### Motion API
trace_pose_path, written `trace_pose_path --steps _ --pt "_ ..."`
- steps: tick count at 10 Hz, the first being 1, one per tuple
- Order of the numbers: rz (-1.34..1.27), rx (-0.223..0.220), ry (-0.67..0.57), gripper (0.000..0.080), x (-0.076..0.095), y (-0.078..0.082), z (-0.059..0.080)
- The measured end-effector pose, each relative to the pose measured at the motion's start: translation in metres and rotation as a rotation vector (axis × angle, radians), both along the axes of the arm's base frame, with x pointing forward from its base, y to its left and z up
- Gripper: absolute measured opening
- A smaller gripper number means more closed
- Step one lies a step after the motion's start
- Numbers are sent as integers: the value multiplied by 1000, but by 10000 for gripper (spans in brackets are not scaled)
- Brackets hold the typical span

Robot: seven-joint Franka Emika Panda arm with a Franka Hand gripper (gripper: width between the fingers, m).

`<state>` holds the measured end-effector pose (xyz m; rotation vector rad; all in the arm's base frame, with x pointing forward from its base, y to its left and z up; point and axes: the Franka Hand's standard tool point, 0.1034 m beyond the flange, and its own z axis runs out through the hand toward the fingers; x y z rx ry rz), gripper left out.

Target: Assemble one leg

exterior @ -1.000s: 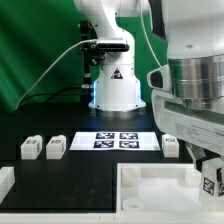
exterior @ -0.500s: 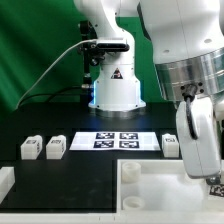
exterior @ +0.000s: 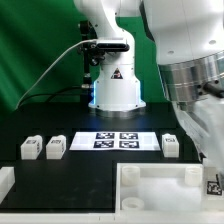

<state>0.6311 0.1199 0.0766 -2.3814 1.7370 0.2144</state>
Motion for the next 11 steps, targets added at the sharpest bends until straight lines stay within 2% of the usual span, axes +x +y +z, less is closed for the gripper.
trace_pose_path --steps 1,4,6,7,8,10,11 --pt "75 -1 -21 644 0 -2 -1" --pt "375 -4 -91 649 0 -3 -1" --pt "857 -76 -147 649 1 -4 1" --pt "932 -75 -165 649 1 -2 1" --pt "879 -73 -157 649 1 -2 1" --pt "789 -71 -141 374 1 -1 1" --pt "675 -74 -118 374 1 -1 1"
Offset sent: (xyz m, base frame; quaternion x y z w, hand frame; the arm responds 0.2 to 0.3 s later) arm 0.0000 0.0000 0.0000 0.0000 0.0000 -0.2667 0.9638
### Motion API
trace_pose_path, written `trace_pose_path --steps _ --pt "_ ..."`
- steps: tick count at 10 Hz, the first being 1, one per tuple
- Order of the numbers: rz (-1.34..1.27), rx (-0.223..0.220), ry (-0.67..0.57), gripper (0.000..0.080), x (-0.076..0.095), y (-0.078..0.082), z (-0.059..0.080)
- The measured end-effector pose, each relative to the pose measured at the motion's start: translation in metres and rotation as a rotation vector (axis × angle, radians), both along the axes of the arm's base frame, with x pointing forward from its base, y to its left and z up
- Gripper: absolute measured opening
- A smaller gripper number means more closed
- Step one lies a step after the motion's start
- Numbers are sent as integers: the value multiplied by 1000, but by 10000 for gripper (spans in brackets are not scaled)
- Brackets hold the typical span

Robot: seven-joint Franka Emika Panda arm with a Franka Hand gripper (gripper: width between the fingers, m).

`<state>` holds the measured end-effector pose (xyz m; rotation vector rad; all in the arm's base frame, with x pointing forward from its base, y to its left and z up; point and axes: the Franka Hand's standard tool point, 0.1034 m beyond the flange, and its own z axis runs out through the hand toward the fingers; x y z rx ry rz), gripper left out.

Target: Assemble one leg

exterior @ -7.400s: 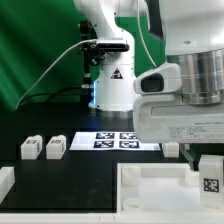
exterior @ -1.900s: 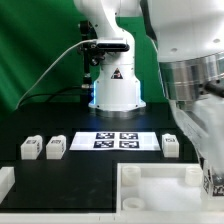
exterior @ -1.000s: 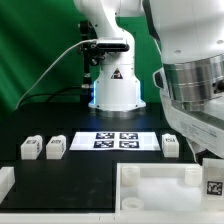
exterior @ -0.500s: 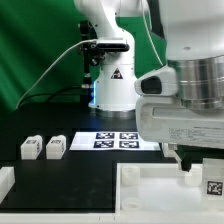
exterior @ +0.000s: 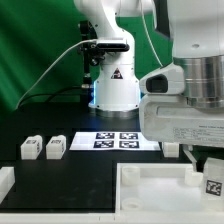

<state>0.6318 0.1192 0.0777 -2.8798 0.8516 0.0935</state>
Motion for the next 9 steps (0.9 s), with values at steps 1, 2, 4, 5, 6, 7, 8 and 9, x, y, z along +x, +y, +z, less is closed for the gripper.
trace_pose_path --steps 1,2,4,5,6,7,8,9 --pt "-83 -2 13 297 0 0 0" --pt "-228 4 34 297 1 -1 0" --pt "-587 25 94 297 1 0 1" --pt "-801 42 137 297 1 2 0" --pt "-989 67 168 295 2 1 0" --pt "-1084 92 186 295 2 -1 0" --pt "-1236 101 213 296 3 0 1" --pt "-1251 97 212 296 3 0 1"
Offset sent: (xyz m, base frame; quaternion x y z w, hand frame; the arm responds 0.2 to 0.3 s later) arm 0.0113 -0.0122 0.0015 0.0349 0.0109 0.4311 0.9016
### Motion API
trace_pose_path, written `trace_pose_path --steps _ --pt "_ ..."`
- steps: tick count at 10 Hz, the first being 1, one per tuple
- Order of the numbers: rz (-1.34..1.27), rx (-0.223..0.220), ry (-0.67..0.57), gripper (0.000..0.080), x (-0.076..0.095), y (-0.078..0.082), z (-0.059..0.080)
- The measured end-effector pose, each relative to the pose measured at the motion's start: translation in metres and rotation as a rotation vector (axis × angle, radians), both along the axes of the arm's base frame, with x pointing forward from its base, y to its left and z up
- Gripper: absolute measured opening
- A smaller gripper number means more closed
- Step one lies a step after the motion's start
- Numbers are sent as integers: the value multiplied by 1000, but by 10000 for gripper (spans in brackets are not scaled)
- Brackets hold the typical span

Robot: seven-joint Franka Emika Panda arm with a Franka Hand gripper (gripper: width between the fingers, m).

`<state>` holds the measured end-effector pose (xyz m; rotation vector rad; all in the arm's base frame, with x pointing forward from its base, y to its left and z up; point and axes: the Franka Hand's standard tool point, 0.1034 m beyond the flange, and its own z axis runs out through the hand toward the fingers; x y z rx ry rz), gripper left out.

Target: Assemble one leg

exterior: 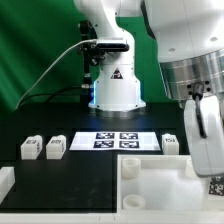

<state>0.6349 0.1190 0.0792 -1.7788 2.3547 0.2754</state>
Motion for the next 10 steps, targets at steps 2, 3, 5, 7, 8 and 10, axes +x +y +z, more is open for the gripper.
trace_pose_path --steps 2,3,5,7,8,10 --pt "66 -2 -14 365 -1 0 -1" --pt "93 -3 -17 365 -2 0 -1" --pt "400 -9 -68 624 -5 1 -2" --pt "728 -34 -111 645 -8 2 -2" --pt "840 -33 -140 645 -8 0 -2" --pt "996 -36 -176 649 -8 0 -2"
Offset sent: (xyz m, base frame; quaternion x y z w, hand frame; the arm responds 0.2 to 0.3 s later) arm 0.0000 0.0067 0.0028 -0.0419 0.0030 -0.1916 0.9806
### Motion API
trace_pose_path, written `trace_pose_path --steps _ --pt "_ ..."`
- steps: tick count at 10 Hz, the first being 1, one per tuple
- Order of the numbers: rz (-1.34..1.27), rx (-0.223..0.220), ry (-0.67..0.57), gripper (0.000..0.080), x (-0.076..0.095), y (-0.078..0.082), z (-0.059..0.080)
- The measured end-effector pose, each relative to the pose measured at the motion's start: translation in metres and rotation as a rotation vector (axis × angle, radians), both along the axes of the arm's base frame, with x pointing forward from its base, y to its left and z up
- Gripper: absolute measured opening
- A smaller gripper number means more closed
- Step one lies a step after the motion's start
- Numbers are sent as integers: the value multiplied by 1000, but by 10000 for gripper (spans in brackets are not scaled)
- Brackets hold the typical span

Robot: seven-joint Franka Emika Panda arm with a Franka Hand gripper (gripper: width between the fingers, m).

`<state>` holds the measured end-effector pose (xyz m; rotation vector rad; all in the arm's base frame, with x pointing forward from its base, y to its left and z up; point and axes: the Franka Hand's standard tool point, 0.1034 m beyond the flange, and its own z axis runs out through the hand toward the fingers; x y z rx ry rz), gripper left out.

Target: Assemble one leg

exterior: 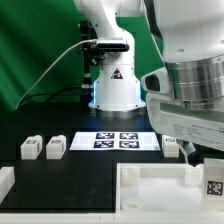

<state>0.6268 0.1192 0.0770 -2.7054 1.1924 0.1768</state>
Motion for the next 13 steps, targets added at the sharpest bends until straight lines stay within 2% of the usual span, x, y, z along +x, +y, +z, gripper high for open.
trace_pose_path --steps 1,3,4,5,6,7,8,11,13 --pt "256 -52 -45 649 2 -2 0" --pt "508 -67 -104 649 6 2 2" --pt "506 -66 -104 649 6 1 2" --pt "505 -66 -103 557 6 1 2" --pt "505 -66 -103 422 6 1 2" --pt "408 -69 -87 422 6 0 2" --pt "320 -80 -71 305 7 -5 2" --pt "163 -113 -39 307 6 -17 3" --pt "169 -114 -40 307 6 -18 3"
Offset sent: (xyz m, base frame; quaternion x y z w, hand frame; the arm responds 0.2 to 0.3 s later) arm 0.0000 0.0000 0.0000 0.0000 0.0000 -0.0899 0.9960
